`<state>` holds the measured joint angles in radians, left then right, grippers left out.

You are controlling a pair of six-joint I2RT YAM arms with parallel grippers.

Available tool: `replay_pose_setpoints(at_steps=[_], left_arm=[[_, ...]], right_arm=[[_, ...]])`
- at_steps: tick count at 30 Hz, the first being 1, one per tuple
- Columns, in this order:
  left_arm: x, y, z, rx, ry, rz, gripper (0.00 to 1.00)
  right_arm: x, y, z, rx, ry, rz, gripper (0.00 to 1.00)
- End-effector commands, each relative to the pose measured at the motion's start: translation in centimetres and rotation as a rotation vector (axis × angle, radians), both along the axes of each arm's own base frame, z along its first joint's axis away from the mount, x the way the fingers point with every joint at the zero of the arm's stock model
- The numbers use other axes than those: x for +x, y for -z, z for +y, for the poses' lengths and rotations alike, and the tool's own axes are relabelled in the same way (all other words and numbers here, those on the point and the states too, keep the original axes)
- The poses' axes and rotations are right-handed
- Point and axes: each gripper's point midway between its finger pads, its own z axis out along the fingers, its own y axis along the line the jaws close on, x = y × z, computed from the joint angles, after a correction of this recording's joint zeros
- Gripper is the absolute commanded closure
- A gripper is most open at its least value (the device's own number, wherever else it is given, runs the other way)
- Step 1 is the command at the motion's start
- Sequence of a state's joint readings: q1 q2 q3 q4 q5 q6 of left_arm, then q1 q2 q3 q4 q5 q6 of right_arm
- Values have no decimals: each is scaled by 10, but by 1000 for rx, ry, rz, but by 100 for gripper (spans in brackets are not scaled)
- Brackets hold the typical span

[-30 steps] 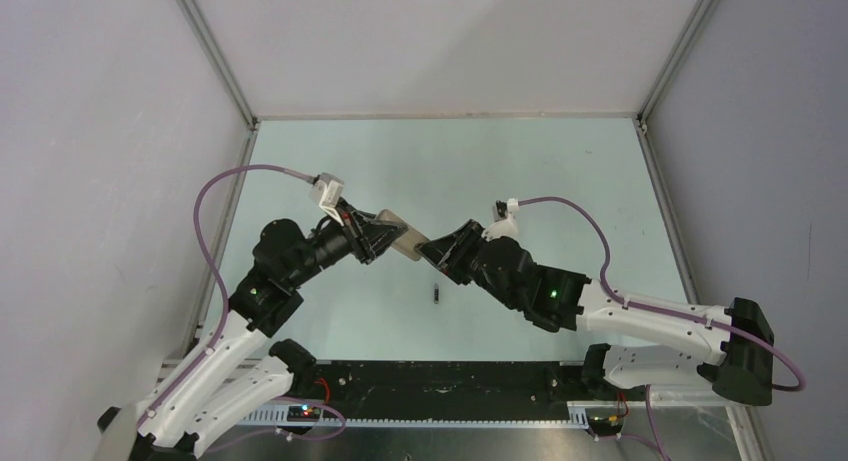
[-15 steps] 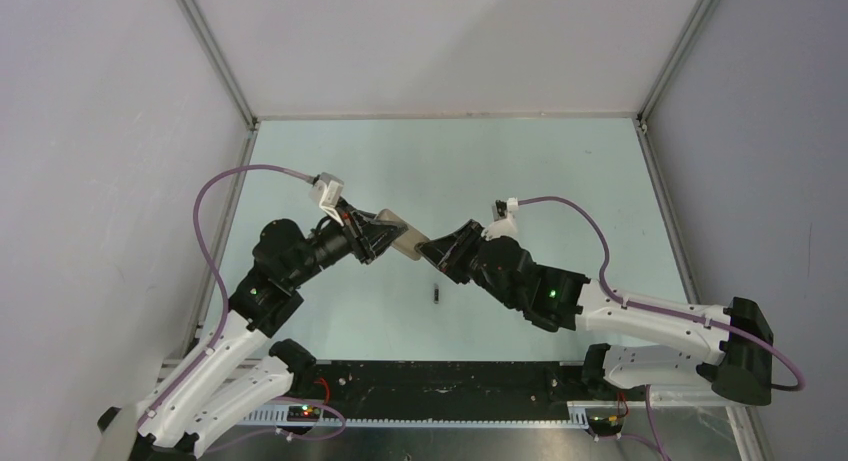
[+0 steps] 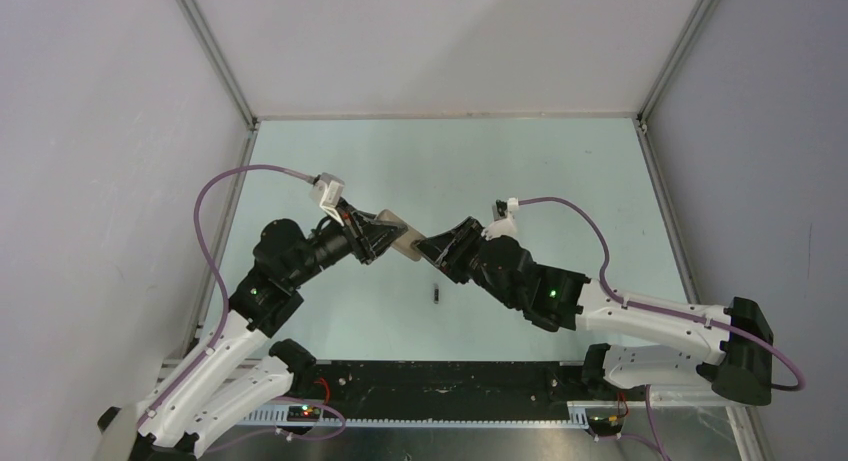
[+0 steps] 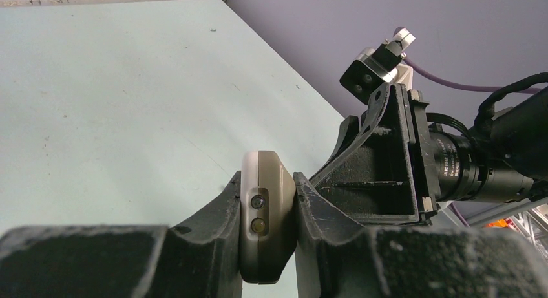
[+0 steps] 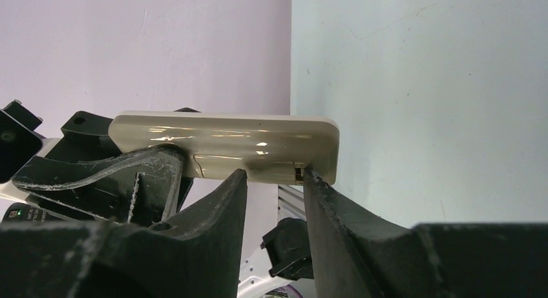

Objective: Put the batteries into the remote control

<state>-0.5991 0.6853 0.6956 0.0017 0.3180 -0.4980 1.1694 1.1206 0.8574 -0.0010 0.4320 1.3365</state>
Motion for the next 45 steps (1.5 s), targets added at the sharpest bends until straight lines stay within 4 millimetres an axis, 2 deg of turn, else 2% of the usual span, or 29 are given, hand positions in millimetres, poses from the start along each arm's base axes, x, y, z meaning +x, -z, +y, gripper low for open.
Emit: replay_pose_setpoints(at_steps=[1,12,19,26,31,34,35,39,45], left_arm=[[-15,-35,-6,-92,69,-49,100],[-20,-41,-8,-109,95,-40,100],[-23,-44,-8,-122,106,-35,100],[-22,-44,-7,-123,93,-35,100],[-14,-41,-1,-107,37,-53,100],[-11,-39,0,-95,25,-61,100],[-12,-39,-1,-93,31,-60,100],[-10,-37,-3,-85,39,-52,100],[-13,-36,-5,-83,57,-51,100]], right_arm=[[7,-4,0,0,32,7,58],[9,6,7,43,-1,6,57],[7,0,11,67,-32,-31,58],[6,2,9,80,-40,-51,59],[7,13,1,56,-10,2,60],[8,19,-4,41,4,28,56],[9,19,-4,42,5,28,52],[10,16,-3,55,0,29,48],[12,10,1,72,-12,10,49]])
